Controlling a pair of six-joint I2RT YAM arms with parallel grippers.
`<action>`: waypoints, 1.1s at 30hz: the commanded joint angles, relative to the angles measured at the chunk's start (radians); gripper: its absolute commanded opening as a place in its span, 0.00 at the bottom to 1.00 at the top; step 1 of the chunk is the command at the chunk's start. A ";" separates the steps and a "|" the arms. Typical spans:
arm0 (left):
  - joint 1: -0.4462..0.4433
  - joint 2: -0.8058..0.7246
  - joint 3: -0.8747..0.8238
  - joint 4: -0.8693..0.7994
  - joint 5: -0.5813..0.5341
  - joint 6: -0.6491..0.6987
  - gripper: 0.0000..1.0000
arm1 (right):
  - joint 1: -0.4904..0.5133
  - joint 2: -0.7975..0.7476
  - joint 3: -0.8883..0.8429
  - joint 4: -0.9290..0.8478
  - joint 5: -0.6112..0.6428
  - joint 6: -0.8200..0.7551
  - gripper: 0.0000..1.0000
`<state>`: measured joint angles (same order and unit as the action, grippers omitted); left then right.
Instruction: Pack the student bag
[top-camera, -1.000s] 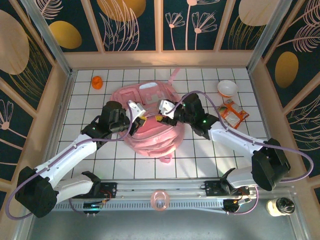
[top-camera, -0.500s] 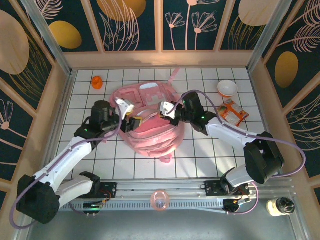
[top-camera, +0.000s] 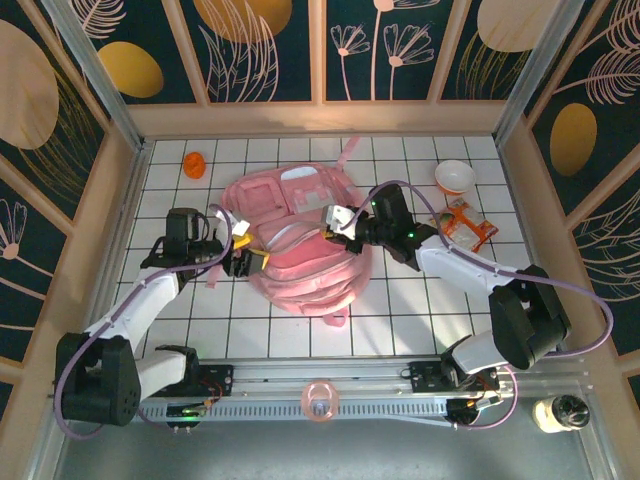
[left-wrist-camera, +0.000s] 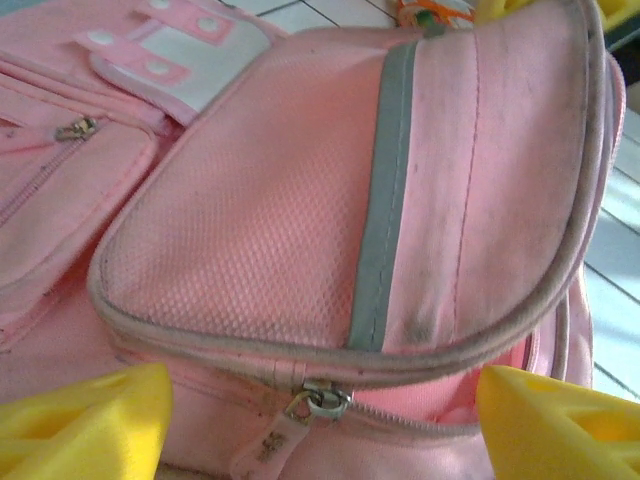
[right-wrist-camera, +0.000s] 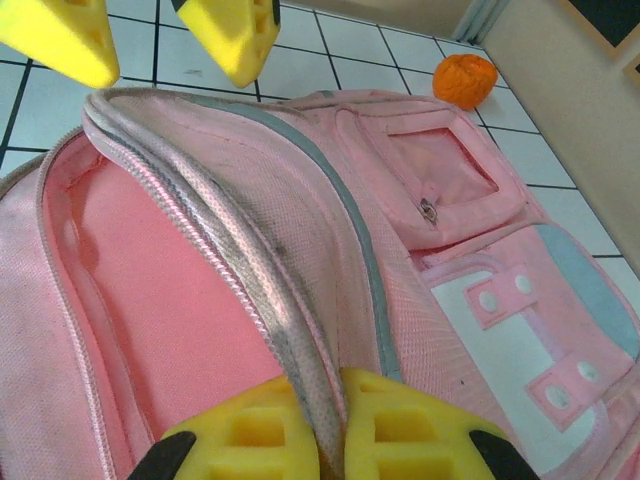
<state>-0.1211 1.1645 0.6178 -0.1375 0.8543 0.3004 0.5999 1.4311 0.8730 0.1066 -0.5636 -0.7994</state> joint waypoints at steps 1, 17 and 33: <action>0.015 0.031 0.042 -0.120 0.088 0.273 0.77 | -0.011 -0.049 -0.014 0.017 -0.054 0.008 0.00; 0.014 0.223 0.144 -0.296 0.028 0.636 0.68 | -0.012 -0.038 0.004 0.015 -0.084 0.026 0.00; 0.011 0.243 0.146 -0.312 0.202 0.640 0.29 | -0.010 -0.031 0.001 0.033 -0.043 0.072 0.00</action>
<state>-0.1093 1.4078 0.7578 -0.4335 0.9642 0.9085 0.5941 1.4269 0.8677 0.1043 -0.5919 -0.7666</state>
